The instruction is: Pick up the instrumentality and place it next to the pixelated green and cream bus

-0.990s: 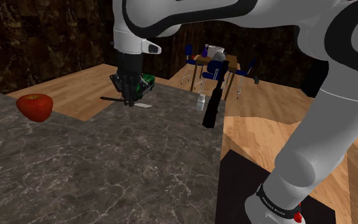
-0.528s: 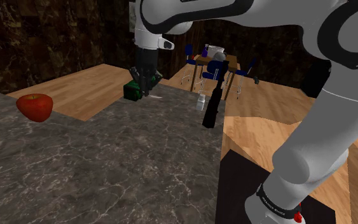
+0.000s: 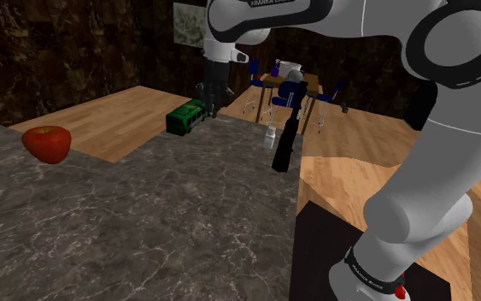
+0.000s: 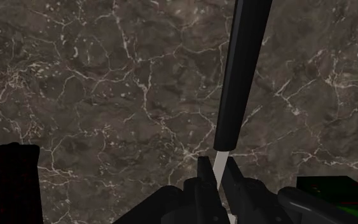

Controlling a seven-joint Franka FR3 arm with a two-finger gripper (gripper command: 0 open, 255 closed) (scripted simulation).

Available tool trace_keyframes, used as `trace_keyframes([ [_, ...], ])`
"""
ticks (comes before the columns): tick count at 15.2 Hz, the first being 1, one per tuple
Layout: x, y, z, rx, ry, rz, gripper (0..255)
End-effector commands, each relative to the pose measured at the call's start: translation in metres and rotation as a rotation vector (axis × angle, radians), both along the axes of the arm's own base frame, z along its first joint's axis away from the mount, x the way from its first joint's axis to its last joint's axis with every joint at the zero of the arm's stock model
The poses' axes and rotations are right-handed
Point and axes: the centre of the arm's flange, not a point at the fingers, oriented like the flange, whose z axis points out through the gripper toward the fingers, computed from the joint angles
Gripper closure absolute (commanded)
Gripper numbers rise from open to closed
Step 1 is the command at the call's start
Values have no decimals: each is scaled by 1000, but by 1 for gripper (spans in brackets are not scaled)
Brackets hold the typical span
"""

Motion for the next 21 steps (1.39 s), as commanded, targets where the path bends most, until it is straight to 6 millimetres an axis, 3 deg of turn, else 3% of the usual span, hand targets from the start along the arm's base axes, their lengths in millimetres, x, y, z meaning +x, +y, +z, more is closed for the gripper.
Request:
trace_keyframes([
  [1,8,-26,1,0,0,1,255],
  [14,56,-191,1,0,0,1,255],
  [15,58,-200,1,0,0,1,255],
  [21,58,-200,-31,0,0,1,255],
])
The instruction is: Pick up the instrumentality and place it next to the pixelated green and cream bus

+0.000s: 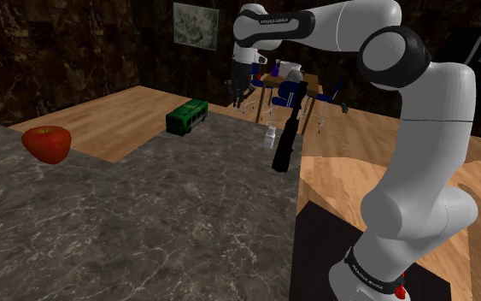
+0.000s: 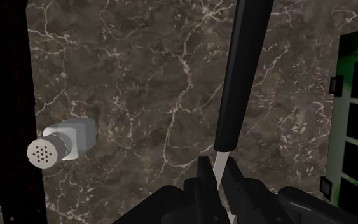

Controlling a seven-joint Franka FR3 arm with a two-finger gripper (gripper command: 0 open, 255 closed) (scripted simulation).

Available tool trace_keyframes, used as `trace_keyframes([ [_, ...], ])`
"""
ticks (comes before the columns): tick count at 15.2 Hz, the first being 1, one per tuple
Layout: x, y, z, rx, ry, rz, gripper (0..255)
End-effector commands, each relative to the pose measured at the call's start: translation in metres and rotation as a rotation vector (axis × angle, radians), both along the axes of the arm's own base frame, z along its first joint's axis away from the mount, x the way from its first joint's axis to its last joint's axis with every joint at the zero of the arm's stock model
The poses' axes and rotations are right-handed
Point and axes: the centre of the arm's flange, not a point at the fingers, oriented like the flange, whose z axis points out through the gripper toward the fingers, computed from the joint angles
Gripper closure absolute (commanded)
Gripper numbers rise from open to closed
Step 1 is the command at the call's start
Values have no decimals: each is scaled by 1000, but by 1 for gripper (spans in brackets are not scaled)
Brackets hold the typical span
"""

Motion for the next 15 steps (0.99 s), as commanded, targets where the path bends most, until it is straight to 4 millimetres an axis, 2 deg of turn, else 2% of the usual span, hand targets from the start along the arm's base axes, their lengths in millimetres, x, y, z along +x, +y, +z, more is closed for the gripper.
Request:
trace_keyframes([
  [1,1,0,-12,0,0,0,255],
  [15,1,0,-86,0,0,0,255],
])
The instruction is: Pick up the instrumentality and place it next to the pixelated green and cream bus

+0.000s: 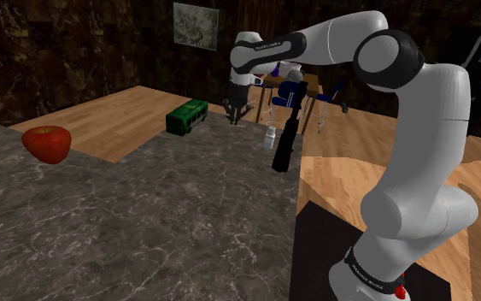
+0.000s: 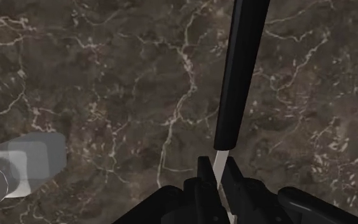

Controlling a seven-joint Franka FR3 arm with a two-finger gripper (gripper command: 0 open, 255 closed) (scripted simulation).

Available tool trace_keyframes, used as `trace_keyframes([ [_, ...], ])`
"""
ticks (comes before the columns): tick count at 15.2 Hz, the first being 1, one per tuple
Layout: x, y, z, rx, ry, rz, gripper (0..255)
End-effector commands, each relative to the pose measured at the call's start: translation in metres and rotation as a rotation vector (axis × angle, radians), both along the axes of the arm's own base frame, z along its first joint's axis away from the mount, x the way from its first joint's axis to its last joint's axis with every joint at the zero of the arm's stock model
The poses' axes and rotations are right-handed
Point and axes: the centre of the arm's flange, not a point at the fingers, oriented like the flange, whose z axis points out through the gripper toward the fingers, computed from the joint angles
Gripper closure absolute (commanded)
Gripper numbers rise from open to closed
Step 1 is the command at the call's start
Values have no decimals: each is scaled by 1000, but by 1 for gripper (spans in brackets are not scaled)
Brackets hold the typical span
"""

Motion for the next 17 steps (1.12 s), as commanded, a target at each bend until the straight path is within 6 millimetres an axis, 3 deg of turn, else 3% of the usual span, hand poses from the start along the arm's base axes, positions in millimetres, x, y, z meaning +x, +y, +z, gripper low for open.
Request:
trace_keyframes([
  [1,0,0,-11,0,0,0,255],
  [9,0,0,-54,0,0,0,255],
  [16,0,0,-54,0,0,0,255],
  [17,0,0,-54,0,0,0,0],
])
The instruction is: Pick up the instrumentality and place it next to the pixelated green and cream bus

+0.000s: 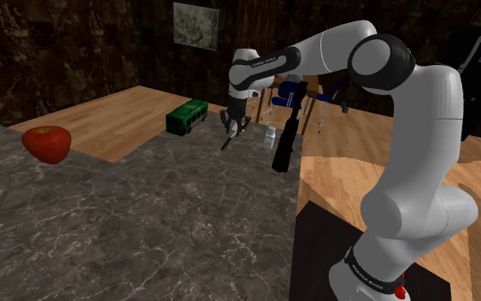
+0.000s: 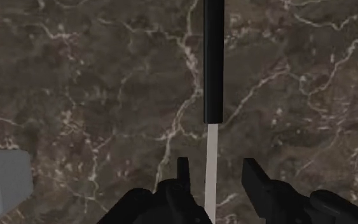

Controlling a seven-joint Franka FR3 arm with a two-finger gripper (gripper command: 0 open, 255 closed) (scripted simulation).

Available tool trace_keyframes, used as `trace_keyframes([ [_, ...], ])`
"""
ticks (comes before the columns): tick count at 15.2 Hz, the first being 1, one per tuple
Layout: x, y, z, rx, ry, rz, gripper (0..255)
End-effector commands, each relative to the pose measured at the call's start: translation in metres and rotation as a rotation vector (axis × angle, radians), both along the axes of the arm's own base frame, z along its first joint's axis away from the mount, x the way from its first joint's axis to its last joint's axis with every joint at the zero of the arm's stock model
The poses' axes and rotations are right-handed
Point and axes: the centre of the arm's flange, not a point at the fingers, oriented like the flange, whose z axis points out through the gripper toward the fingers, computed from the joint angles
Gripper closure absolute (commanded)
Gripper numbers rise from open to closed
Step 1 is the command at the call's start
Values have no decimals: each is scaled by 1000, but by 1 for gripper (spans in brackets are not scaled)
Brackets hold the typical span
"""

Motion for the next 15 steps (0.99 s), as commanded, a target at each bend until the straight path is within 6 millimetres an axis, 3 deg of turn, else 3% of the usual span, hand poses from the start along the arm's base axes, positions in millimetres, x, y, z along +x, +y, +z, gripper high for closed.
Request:
trace_keyframes([
  [1,0,0,0,0,0,0,0],
  [5,0,0,0,0,0,0,0],
  [9,1,-3,50,0,0,0,0],
  [15,1,-3,50,0,0,0,0],
])
